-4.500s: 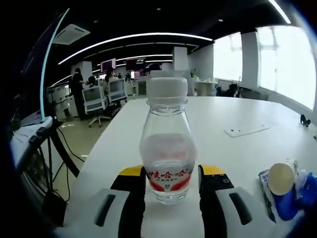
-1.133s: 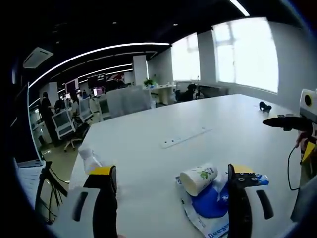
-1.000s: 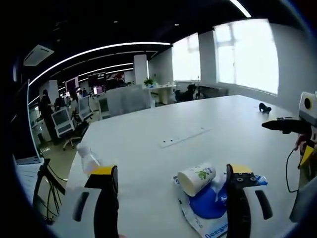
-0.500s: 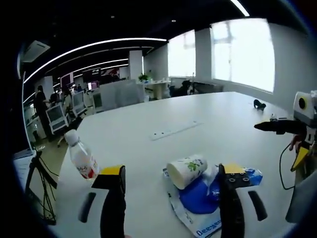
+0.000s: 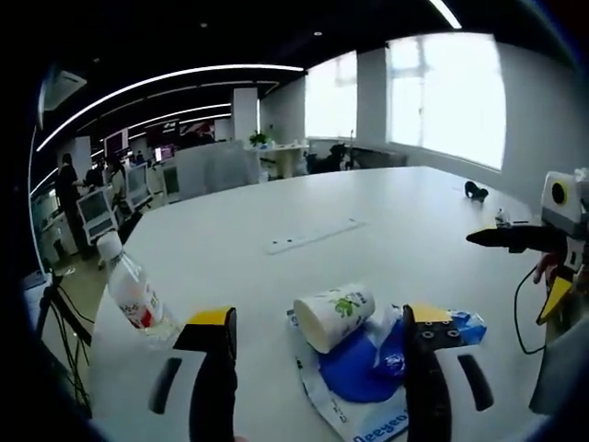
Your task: Arrange the tabletop items into an orderly group along one side of the table until the central work area is clear of visible clutter.
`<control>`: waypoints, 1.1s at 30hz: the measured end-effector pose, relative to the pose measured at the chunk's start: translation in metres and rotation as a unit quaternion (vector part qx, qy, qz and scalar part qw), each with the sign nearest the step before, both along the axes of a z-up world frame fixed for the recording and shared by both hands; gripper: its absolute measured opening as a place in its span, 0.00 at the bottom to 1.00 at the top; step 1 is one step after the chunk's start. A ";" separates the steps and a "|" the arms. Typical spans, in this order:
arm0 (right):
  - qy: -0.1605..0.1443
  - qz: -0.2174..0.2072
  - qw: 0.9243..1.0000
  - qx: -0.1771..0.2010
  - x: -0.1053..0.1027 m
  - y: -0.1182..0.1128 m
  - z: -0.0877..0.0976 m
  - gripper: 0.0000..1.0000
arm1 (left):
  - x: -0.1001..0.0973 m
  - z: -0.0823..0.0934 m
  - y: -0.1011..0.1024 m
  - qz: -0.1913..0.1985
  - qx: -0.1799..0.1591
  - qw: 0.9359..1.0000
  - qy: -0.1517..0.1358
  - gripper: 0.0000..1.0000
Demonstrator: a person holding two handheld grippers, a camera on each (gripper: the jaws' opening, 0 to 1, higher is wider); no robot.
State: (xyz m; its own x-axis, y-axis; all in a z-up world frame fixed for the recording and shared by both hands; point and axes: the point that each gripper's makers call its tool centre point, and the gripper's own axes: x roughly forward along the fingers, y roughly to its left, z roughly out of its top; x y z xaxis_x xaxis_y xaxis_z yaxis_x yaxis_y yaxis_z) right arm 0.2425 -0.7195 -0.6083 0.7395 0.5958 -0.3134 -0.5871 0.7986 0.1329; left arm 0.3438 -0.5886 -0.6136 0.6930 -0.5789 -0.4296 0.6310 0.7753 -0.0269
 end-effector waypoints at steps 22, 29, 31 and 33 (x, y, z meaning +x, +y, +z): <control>0.022 -0.016 1.000 0.011 0.007 -0.010 -0.017 0.99 | 0.008 -0.023 -0.024 -0.029 0.001 0.999 0.027 0.66; 0.025 -0.022 0.999 0.012 0.009 -0.013 -0.019 0.99 | 0.009 -0.030 -0.029 -0.033 -0.004 0.999 0.038 0.63; 0.027 -0.022 0.999 0.011 0.009 -0.013 -0.021 0.99 | 0.008 -0.033 -0.031 -0.035 -0.005 0.999 0.042 0.62; 0.030 -0.024 0.999 0.013 0.008 -0.014 -0.023 0.99 | 0.007 -0.035 -0.034 -0.037 -0.005 0.998 0.044 0.62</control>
State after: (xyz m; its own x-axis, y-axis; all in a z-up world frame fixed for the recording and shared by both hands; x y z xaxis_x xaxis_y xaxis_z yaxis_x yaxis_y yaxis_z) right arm 0.2509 -0.7338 -0.6310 0.7478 0.5683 -0.3431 -0.5387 0.8216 0.1868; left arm 0.3509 -0.6221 -0.6489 0.6081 -0.6319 -0.4806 0.6810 0.7263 -0.0932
